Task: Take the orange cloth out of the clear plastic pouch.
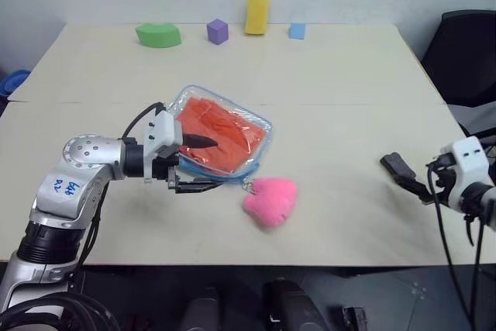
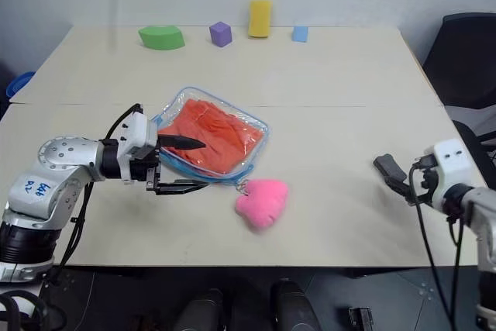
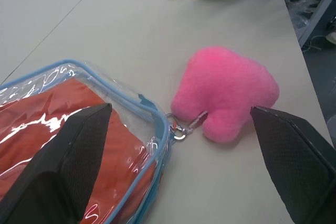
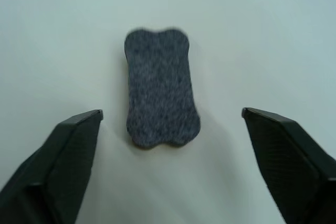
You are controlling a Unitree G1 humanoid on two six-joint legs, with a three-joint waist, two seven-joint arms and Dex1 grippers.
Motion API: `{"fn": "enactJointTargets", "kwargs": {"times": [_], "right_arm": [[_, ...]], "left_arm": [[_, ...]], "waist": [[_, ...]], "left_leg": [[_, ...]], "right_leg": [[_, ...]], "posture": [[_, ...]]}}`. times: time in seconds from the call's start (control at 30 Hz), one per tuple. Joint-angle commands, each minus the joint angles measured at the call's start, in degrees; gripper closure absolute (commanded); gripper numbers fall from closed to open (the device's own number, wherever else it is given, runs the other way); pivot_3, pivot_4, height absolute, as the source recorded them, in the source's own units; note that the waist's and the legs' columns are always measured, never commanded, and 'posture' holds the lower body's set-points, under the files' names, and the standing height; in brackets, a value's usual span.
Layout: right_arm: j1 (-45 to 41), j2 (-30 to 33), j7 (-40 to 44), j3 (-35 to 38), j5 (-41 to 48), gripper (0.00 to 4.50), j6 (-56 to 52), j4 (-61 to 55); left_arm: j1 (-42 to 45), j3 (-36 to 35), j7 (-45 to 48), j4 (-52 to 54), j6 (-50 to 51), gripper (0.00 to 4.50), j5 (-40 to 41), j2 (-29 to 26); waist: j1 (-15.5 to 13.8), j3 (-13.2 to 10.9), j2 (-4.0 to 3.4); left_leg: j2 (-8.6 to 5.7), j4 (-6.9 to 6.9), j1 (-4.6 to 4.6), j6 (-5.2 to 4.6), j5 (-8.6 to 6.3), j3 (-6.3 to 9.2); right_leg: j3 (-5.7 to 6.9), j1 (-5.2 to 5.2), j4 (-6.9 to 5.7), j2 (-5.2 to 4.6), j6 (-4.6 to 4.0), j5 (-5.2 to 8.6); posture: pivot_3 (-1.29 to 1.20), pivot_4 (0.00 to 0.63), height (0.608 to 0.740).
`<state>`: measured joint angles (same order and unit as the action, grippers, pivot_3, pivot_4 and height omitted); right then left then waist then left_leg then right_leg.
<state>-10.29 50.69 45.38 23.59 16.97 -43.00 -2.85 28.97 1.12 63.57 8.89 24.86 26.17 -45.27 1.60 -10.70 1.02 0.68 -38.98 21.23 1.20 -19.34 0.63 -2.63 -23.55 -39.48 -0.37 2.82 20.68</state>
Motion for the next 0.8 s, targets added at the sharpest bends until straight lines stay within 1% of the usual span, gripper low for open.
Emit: {"fn": "enactJointTargets", "kwargs": {"times": [0.03,0.13,0.2,0.3,0.4,0.6,0.7,0.8], "right_arm": [[-3.4,7.3,10.2,-1.4,4.1,0.01,3.5,-4.2],[-7.6,11.2,18.7,-3.4,10.6,0.01,2.4,-9.2],[-9.3,12.6,22.6,-4.9,14.6,0.01,1.2,-13.2],[-10.9,13.4,27.2,-7.7,19.5,0.01,0.7,-18.4],[-12.9,12.1,26.5,-10.1,22.5,0.01,-0.3,-22.2],[-15.7,10.3,23.7,-13.3,24.8,0.01,-0.9,-24.8],[-15.8,10.2,23.2,-13.8,25.2,0.01,-0.7,-25.1],[-15.6,10.2,22.9,-13.8,25.6,0.01,-0.5,-25.0]], "left_arm": [[2.2,-1.8,1.0,-5.3,-5.9,0.0,-4.5,-3.0],[4.9,-1.5,3.0,-14.5,-14.6,0.0,-10.1,-6.9],[7.3,0.1,3.7,-22.2,-24.0,0.0,-15.6,-9.5],[12.2,2.4,4.6,-33.3,-35.3,0.0,-21.6,-10.8],[17.0,4.0,5.1,-41.6,-42.3,0.0,-24.6,-9.5],[22.3,7.4,5.4,-53.6,-52.9,0.0,-30.0,-7.6],[24.3,8.5,3.7,-58.2,-55.9,0.0,-32.3,-6.1],[26.4,9.9,-0.3,-62.7,-58.5,0.0,-36.1,-4.9]], "waist": [[0.2,0.0,-0.01],[0.5,0.0,-0.02],[0.3,0.0,-0.02],[0.0,0.0,-0.02],[-0.6,0.0,-0.01],[-1.4,0.0,0.0],[-1.5,0.0,0.0],[-1.5,0.0,0.01]], "left_leg": [[0.01,0.0,-0.01,-0.02,-0.01,-0.01],[0.04,0.02,-0.03,-0.03,-0.02,-0.01],[0.07,0.06,-0.03,-0.04,-0.02,0.03],[0.07,0.09,0.04,-0.05,-0.03,0.1],[0.0,-0.1,0.23,-0.17,-0.1,0.15],[-0.03,-0.15,0.34,-0.21,-0.12,0.19],[-0.03,-0.14,0.39,-0.2,-0.12,0.18],[-0.02,-0.15,0.4,-0.21,-0.12,0.19]], "right_leg": [[0.0,-0.01,0.0,0.03,0.0,0.0],[0.0,-0.03,0.0,0.07,0.0,0.0],[0.04,-0.03,0.03,0.08,0.0,0.0],[0.12,-0.03,0.16,0.05,0.0,0.0],[0.22,-0.05,0.23,-0.11,0.0,0.0],[0.27,-0.08,0.37,-0.16,0.07,-0.04],[0.27,-0.14,0.35,-0.16,0.06,-0.04],[0.29,-0.14,0.35,-0.16,0.07,-0.04]], "posture": [[0.0,0.15,0.74],[0.0,0.15,0.74],[0.0,0.15,0.74],[0.0,0.15,0.74],[0.0,0.15,0.74],[0.0,0.15,0.74],[0.0,0.15,0.74],[0.0,0.15,0.74]]}}
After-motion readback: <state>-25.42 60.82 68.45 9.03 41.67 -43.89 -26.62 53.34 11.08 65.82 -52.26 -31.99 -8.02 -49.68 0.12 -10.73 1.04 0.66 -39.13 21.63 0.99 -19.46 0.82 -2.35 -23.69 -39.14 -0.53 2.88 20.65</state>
